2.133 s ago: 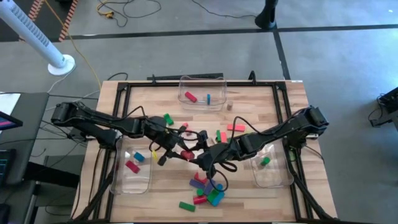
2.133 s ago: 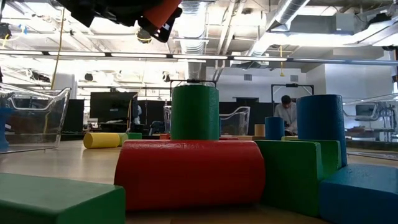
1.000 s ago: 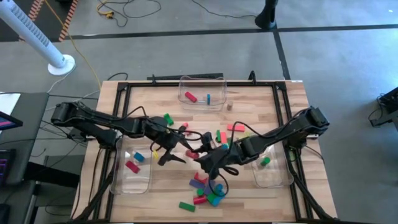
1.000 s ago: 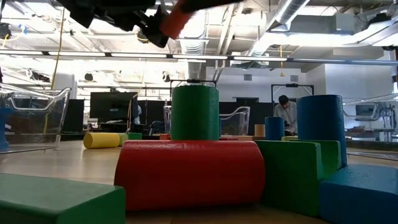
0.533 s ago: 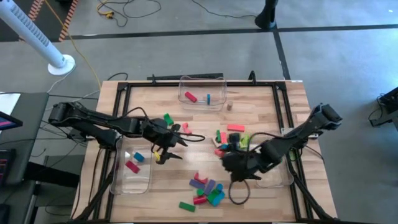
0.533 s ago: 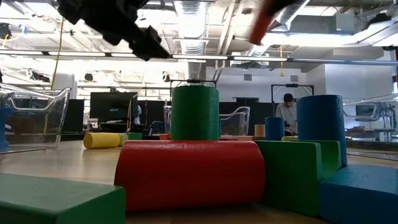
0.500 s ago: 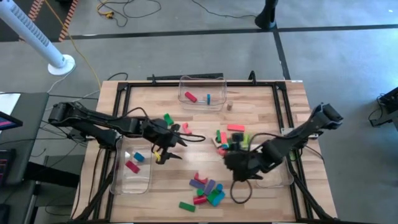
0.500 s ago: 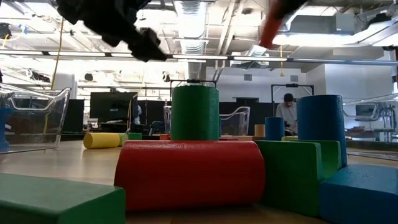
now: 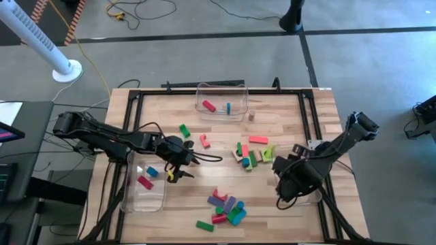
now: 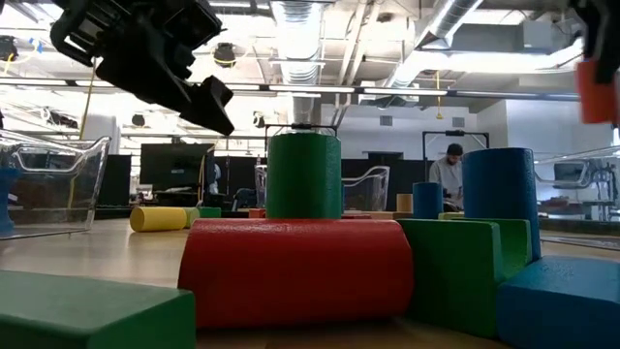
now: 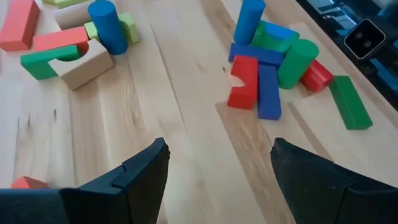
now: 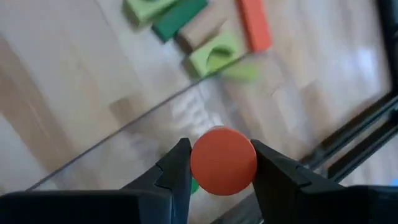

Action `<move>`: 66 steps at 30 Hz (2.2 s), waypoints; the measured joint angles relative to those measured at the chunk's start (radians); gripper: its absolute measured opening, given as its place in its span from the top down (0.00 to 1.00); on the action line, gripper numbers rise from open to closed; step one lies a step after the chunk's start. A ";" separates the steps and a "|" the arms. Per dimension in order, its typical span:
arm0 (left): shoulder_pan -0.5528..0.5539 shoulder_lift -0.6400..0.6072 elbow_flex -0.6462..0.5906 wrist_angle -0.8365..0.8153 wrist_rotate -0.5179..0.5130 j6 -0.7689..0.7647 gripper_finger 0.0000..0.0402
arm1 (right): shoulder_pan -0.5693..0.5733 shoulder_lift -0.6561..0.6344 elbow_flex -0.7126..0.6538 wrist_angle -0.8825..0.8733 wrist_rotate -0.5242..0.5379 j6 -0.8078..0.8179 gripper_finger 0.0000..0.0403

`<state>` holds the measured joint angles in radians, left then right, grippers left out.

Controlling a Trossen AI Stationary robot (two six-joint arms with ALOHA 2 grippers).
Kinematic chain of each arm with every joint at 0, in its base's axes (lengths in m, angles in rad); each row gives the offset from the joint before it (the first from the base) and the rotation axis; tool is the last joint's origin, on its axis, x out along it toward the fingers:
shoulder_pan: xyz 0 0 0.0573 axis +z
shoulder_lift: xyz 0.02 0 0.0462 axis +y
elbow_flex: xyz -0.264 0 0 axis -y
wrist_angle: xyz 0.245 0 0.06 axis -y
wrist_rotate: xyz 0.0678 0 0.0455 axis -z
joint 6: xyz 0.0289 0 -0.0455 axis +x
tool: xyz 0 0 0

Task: Sort blocks by size
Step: Put the orange cylindrical block into the right transparent bin, then put the orange rectangular block into the top transparent bin

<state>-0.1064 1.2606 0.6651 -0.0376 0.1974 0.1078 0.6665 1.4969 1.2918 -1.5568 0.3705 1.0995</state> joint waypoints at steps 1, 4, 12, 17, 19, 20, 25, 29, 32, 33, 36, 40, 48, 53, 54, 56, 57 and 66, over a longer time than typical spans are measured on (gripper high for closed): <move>0.000 0.000 0.000 0.000 0.000 0.000 0.33 | 0.004 -0.002 -0.014 -0.008 -0.025 0.018 0.59; -0.001 0.000 0.000 0.007 0.000 -0.002 0.33 | 0.004 -0.004 -0.064 -0.014 -0.099 0.057 0.59; -0.013 0.000 -0.001 0.049 0.000 0.000 0.33 | -0.021 -0.004 -0.229 0.014 -0.301 0.064 0.59; -0.013 0.000 -0.001 0.052 0.000 0.001 0.33 | -0.055 -0.012 -0.286 0.080 -0.369 0.043 0.58; -0.013 0.000 -0.001 0.052 0.000 0.000 0.33 | -0.065 -0.013 -0.297 0.080 -0.369 0.028 0.55; -0.013 0.000 -0.001 0.052 0.000 0.000 0.33 | -0.070 -0.013 -0.301 0.077 -0.369 0.028 0.53; -0.013 0.000 -0.001 0.052 0.000 0.000 0.33 | -0.087 -0.013 -0.301 0.070 -0.368 0.022 0.43; -0.013 0.000 -0.001 0.051 0.000 0.000 0.33 | -0.087 -0.013 -0.301 0.072 -0.365 0.018 0.40; -0.013 0.000 -0.001 0.052 0.000 0.000 0.33 | -0.087 -0.013 -0.301 0.068 -0.359 0.015 0.40; -0.013 0.000 -0.001 0.052 0.000 0.000 0.33 | -0.087 -0.013 -0.301 0.069 -0.350 0.015 0.40; -0.013 0.000 -0.001 0.052 0.000 0.000 0.33 | -0.087 -0.013 -0.301 0.066 -0.325 0.014 0.39; -0.013 0.000 -0.001 0.052 0.000 0.000 0.33 | -0.087 -0.013 -0.301 0.055 -0.297 0.008 0.39; -0.013 0.000 -0.001 0.056 0.000 0.000 0.33 | -0.087 -0.013 -0.250 -0.017 -0.204 0.008 0.39; -0.013 0.000 -0.001 0.056 0.000 0.000 0.33 | -0.089 -0.013 -0.185 -0.014 -0.090 -0.005 0.39; -0.013 0.000 -0.001 0.056 0.000 0.000 0.33 | -0.093 -0.013 -0.172 -0.015 -0.063 -0.009 0.39; -0.013 0.000 -0.001 0.056 0.000 0.000 0.33 | -0.101 -0.013 -0.151 -0.014 -0.018 -0.013 0.39; -0.013 0.000 -0.001 0.056 0.000 0.000 0.33 | -0.108 -0.013 -0.140 -0.014 -0.001 -0.022 0.39; -0.013 0.000 0.000 0.055 0.000 0.000 0.33 | -0.176 -0.013 -0.108 0.002 0.104 -0.109 0.39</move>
<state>-0.1196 1.2606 0.6647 0.0177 0.1977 0.1078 0.4903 1.4841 1.1835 -1.5548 0.4743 0.9910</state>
